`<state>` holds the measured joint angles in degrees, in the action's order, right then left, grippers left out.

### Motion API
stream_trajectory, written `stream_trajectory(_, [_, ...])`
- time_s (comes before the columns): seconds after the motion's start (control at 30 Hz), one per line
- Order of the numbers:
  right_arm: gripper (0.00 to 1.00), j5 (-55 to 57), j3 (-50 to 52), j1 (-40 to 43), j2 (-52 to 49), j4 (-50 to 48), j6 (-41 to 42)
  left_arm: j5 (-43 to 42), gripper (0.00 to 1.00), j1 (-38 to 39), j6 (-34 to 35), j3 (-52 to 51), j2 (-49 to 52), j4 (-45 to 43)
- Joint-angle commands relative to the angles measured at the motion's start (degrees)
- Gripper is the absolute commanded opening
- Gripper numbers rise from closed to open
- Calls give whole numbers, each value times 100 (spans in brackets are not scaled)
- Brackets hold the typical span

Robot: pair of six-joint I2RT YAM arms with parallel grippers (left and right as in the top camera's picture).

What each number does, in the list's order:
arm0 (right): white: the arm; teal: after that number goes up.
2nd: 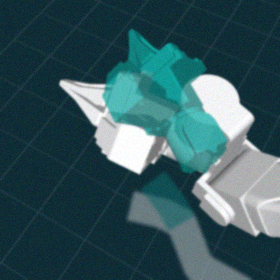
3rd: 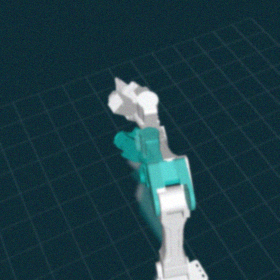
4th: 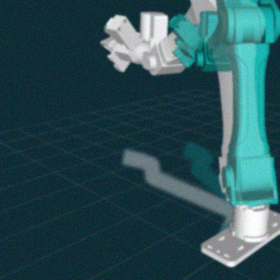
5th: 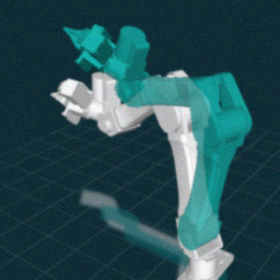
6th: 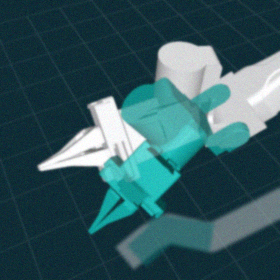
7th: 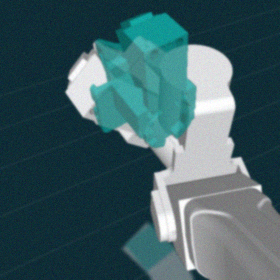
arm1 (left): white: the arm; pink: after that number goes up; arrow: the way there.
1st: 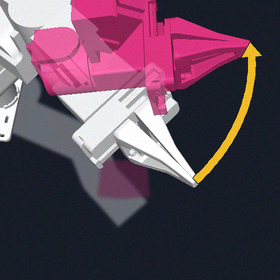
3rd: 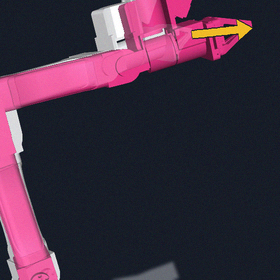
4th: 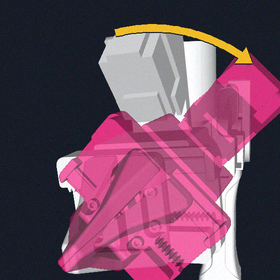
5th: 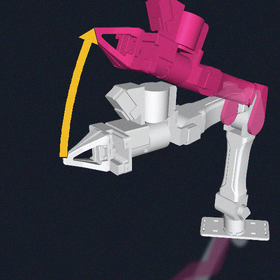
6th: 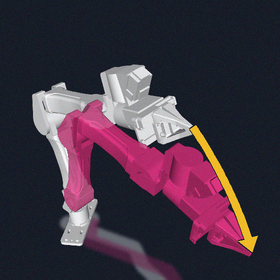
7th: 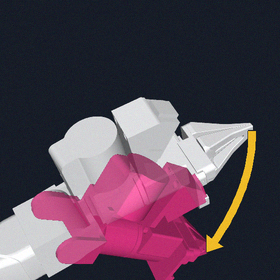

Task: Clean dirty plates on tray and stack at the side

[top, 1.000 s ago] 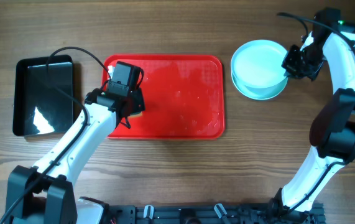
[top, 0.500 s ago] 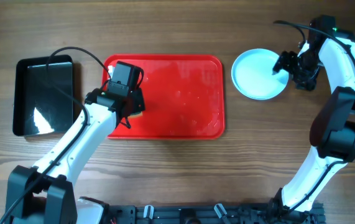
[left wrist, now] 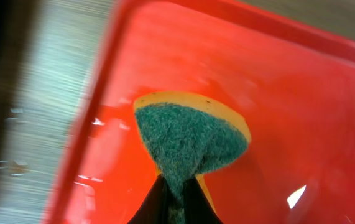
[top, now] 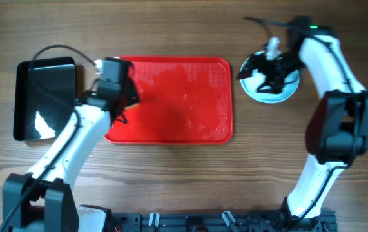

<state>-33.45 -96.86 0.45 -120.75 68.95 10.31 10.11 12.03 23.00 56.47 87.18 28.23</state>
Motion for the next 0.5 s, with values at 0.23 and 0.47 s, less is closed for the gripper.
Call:
stream_trajectory(0.23, [94, 219, 24, -2350, 173, -562, 588, -2, 4, -2636, -9, -22, 79, -341])
stream_trajectory(0.47, [95, 286, 24, -3464, 173, -1239, 1298, -901, 4, -3532, -13, -22, 446, -901])
